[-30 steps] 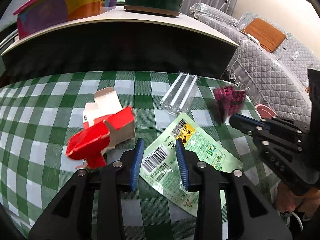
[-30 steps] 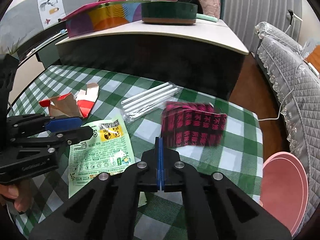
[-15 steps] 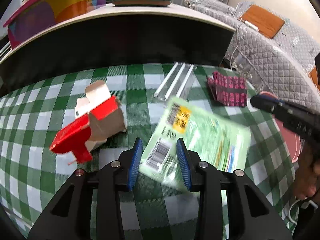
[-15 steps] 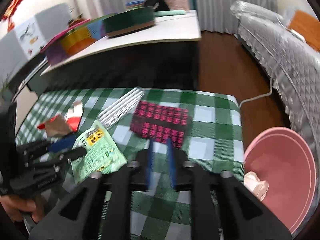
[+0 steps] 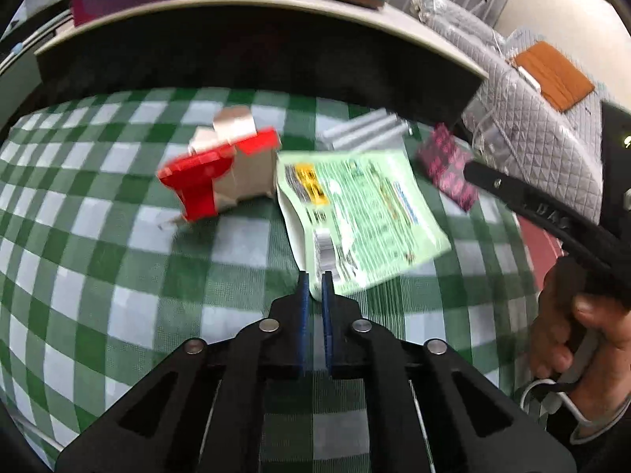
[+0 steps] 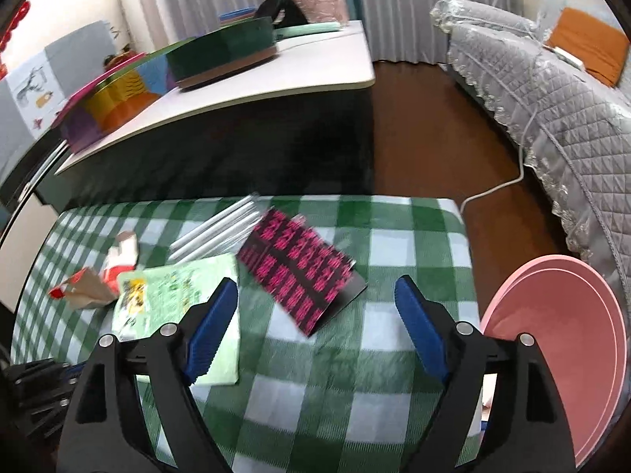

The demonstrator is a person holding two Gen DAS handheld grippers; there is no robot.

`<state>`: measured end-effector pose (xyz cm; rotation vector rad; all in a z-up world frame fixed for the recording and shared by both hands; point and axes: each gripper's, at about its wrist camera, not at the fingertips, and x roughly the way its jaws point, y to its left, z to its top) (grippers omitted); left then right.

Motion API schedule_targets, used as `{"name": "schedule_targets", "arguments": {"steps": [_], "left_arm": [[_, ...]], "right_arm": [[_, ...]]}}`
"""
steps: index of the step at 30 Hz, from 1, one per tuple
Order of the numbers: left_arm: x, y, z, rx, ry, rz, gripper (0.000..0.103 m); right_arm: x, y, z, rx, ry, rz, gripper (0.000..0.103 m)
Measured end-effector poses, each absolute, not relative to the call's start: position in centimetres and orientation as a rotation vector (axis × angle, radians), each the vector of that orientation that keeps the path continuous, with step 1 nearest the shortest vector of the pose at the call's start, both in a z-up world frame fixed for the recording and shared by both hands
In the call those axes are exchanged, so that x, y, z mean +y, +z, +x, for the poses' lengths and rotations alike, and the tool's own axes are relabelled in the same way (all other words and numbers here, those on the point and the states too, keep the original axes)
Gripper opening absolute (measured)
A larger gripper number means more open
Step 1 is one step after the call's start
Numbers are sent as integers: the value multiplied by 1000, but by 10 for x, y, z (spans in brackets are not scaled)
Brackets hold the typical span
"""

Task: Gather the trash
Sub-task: 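Grasp the green printed packet with the left gripper while the right gripper grasps the pink-and-black packet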

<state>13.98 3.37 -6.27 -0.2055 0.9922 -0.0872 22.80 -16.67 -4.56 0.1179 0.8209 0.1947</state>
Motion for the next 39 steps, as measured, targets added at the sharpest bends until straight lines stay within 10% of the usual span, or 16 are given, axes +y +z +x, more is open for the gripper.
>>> {"name": "schedule_targets", "arguments": {"steps": [3,10,15,39], "left_arm": [[43,-58,144,939,-96,-270,32],[39,-71,162,950,-106,-263,33],[39,-72,165,944,-114,-254,30],[28,-68,161,917,-154,-218,11]], "right_arm": [[-170,-50,236,828,196,126,70],[-166,-57,241,850,248,127,25],[-162,-50,236,820,285,116,11],[-194,16,168,734,269,86,4]]}}
